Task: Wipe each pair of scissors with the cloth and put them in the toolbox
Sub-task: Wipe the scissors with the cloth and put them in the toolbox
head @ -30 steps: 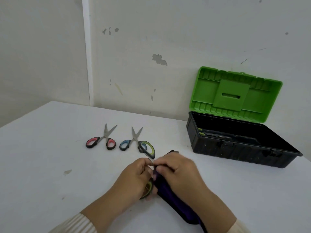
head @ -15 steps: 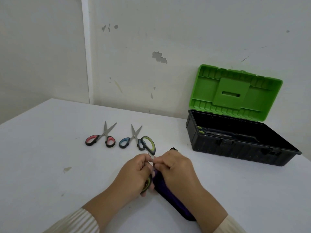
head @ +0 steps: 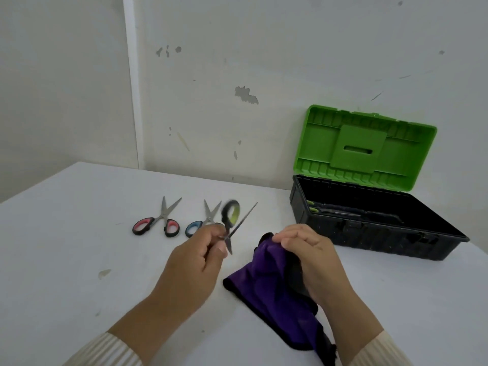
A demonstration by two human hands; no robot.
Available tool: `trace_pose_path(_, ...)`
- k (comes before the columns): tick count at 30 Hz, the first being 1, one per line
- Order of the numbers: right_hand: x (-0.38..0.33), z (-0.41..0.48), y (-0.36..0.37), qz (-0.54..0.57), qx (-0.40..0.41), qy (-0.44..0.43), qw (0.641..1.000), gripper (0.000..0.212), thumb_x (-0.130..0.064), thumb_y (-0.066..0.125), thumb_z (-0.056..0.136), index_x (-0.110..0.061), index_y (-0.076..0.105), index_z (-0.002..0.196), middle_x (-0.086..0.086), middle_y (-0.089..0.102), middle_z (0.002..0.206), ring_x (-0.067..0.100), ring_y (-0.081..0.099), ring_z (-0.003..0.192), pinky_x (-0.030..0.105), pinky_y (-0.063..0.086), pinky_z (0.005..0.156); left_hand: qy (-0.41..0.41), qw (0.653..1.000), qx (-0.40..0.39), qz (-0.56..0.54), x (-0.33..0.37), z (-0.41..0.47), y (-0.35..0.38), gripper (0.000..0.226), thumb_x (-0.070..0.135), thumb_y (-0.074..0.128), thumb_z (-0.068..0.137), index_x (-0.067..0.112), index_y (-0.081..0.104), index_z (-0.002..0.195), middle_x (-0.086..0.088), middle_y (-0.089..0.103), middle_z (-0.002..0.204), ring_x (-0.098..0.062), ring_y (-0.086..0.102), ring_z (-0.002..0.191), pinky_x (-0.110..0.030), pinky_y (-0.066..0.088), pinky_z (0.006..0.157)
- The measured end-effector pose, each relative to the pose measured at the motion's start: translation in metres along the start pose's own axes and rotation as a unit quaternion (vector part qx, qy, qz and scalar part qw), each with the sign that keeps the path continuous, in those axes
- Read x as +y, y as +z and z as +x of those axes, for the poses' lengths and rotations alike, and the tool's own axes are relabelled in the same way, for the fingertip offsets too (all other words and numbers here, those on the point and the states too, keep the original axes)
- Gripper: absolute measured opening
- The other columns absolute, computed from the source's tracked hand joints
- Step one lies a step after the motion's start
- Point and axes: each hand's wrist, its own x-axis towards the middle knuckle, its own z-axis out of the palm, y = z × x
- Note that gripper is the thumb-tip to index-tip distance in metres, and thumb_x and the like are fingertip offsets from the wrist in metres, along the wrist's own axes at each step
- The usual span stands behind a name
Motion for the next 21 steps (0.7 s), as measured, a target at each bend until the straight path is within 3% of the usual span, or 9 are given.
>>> trace_pose_path(2, -0.004, -0.006, 0.008, 0.017, -0.088, 0.03, 0.995, 0.039, -0.045, 0.056, 0.077, -0.011, 0.072, 0.069, -0.001, 0.065, 0.081, 0.022, 0.058, 0.087, 0.035, 0.044, 0.083, 0.089, 0.988, 0.011, 0.128, -0.007, -0.002, 0.0, 0.011, 0.023, 0.05, 0.093, 0.028, 0.06, 0.095, 0.018, 0.06, 0.068, -0.001, 0.057, 0.068, -0.005, 0.042, 0.062)
trace_pose_path(4, -0.01, -0.013, 0.015, -0.039, -0.133, 0.067, 0.988, 0.053, -0.061, 0.048, 0.078, -0.013, 0.071, 0.07, -0.01, 0.066, 0.069, 0.011, 0.059, 0.074, 0.027, 0.045, 0.077, 0.147, 0.966, 0.006, 0.214, -0.016, -0.001, 0.002, 0.021, 0.031, 0.045, 0.092, 0.022, 0.064, 0.092, 0.013, 0.062, 0.072, -0.005, 0.056, 0.066, -0.014, 0.046, 0.061)
trace_pose_path(7, -0.015, -0.016, 0.019, -0.113, -0.144, 0.069, 0.981, 0.033, -0.038, 0.057, 0.087, -0.016, 0.07, 0.066, -0.014, 0.058, 0.059, 0.001, 0.052, 0.056, 0.018, 0.036, 0.06, 0.169, 0.955, 0.015, 0.244, -0.021, 0.0, 0.006, 0.023, 0.032, 0.045, 0.091, 0.021, 0.065, 0.087, 0.011, 0.063, 0.073, -0.01, 0.057, 0.067, -0.02, 0.046, 0.056)
trace_pose_path(10, -0.013, -0.015, 0.017, -0.126, -0.137, 0.055, 0.981, 0.026, -0.025, 0.058, 0.087, -0.018, 0.07, 0.064, -0.009, 0.058, 0.072, 0.005, 0.054, 0.064, 0.02, 0.038, 0.066, -0.021, 0.992, 0.022, 0.122, -0.009, 0.0, 0.008, 0.008, 0.036, 0.054, 0.09, 0.028, 0.056, 0.092, 0.013, 0.063, 0.081, -0.005, 0.058, 0.075, -0.015, 0.044, 0.062)
trace_pose_path(11, -0.012, -0.014, 0.016, -0.13, -0.14, 0.055, 0.98, 0.026, -0.024, 0.058, 0.087, -0.019, 0.07, 0.065, -0.008, 0.058, 0.074, 0.006, 0.054, 0.065, 0.02, 0.038, 0.067, -0.13, 0.991, 0.006, 0.037, -0.007, 0.002, 0.009, 0.011, 0.036, 0.059, 0.089, 0.027, 0.053, 0.092, 0.01, 0.063, 0.083, -0.005, 0.058, 0.074, -0.016, 0.043, 0.062)
trace_pose_path(13, -0.01, -0.013, 0.015, -0.138, -0.151, 0.056, 0.977, 0.023, -0.022, 0.059, 0.086, -0.018, 0.07, 0.067, -0.01, 0.057, 0.075, 0.004, 0.052, 0.064, 0.015, 0.038, 0.064, -0.287, 0.949, -0.045, -0.119, -0.004, 0.006, 0.008, 0.013, 0.033, 0.062, 0.088, 0.021, 0.057, 0.091, 0.004, 0.066, 0.079, -0.014, 0.055, 0.068, -0.02, 0.039, 0.059)
trace_pose_path(17, -0.007, -0.011, 0.012, -0.171, -0.164, 0.039, 0.971, 0.018, -0.021, 0.063, 0.084, -0.012, 0.072, 0.071, -0.008, 0.059, 0.078, 0.002, 0.054, 0.066, 0.011, 0.04, 0.064, -0.306, 0.931, -0.101, -0.17, -0.003, 0.006, 0.004, 0.023, 0.028, 0.058, 0.092, 0.017, 0.073, 0.078, 0.007, 0.062, 0.056, -0.02, 0.046, 0.068, -0.024, 0.032, 0.058)
trace_pose_path(19, -0.005, -0.007, 0.007, -0.178, -0.123, 0.03, 0.976, 0.015, -0.022, 0.065, 0.082, -0.015, 0.072, 0.071, -0.004, 0.061, 0.085, 0.005, 0.058, 0.075, 0.016, 0.043, 0.073, -0.297, 0.938, -0.094, -0.153, -0.002, 0.006, 0.005, 0.024, 0.023, 0.058, 0.091, 0.014, 0.074, 0.076, 0.006, 0.058, 0.051, -0.02, 0.046, 0.061, -0.027, 0.034, 0.057)
trace_pose_path(21, -0.003, -0.002, 0.0, -0.208, -0.042, -0.021, 0.977, 0.013, -0.015, 0.063, 0.082, -0.023, 0.072, 0.077, -0.008, 0.06, 0.094, 0.003, 0.058, 0.088, 0.01, 0.041, 0.077, -0.302, 0.937, -0.105, -0.14, -0.001, 0.006, 0.005, 0.022, 0.02, 0.059, 0.089, 0.008, 0.072, 0.077, 0.003, 0.054, 0.049, -0.016, 0.049, 0.05, -0.025, 0.036, 0.05)
